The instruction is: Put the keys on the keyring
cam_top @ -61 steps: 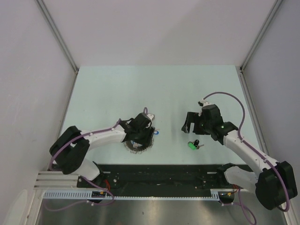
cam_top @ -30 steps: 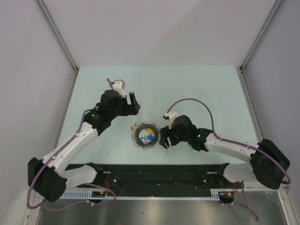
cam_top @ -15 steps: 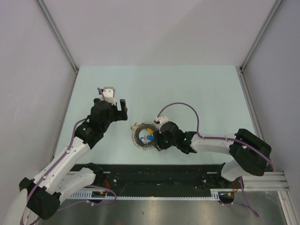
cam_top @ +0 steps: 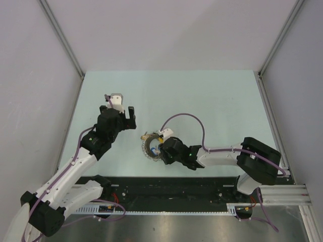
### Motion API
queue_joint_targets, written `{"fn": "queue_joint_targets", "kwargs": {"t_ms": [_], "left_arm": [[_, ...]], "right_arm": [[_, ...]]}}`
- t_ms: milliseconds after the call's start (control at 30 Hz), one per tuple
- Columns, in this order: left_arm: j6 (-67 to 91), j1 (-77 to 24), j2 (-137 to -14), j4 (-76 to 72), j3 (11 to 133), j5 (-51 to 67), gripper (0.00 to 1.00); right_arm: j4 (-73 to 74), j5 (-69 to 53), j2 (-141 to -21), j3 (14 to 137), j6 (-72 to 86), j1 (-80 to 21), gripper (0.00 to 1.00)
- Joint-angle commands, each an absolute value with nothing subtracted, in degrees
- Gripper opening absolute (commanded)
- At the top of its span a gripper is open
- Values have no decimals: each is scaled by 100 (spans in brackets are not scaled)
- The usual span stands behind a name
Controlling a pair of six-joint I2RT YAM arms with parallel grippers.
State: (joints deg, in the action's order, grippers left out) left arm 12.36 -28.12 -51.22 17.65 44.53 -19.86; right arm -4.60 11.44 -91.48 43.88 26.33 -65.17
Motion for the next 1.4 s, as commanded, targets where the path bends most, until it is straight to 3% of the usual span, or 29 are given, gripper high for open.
{"fn": "queue_joint_targets", "kwargs": {"t_ms": [0, 567, 700, 900, 1100, 1367], "left_arm": [[1063, -2777, -4992, 1608, 4395, -2109, 96], [1072, -2786, -4957, 1582, 4368, -2048, 96], [1037, -2786, -4948, 1582, 4359, -2013, 96], [906, -2786, -4931, 1564, 4377, -1750, 96], [642, -2786, -4764, 1424, 4333, -854, 96], [273, -2777, -3912, 397, 3824, 798, 94]], "right_arm": [[-712, 1371, -9316, 4588, 2680, -6557, 28], [-633, 1459, -9624, 4702, 2777, -6565, 22], [-607, 1415, -9475, 4711, 2707, -6557, 3], [-299, 1362, -8781, 4720, 2077, -6460, 0], [-448, 248, -7823, 4711, 1074, -5943, 0], [-1615, -2634, -6918, 4649, 177, -4870, 0]]}}
